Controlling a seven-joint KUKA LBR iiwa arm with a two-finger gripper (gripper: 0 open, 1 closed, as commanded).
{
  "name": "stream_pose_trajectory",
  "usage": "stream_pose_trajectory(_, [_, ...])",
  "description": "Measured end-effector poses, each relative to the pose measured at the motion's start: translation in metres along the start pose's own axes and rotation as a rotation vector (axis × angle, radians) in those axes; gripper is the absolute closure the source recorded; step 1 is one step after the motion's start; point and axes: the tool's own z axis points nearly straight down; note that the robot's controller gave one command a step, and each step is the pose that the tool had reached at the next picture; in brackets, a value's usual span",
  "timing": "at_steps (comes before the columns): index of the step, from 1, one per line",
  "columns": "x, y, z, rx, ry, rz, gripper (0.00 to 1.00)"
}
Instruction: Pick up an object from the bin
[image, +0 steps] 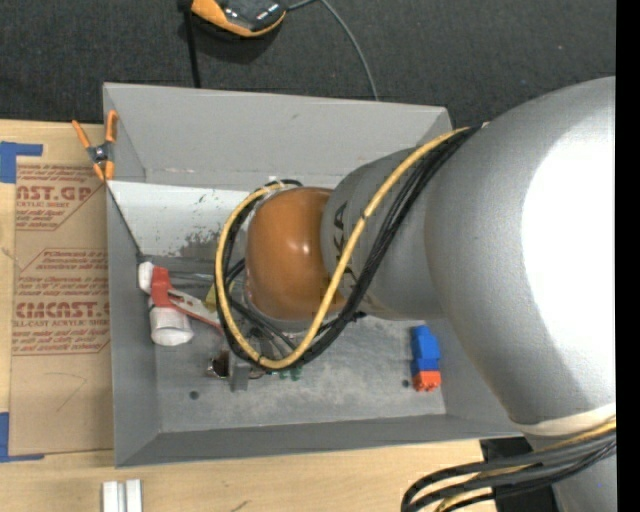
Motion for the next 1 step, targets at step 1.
stream_pose_trajectory(1, [-0.0053,-0.002,-0.0298,0.003,0.015,0.009,1.0])
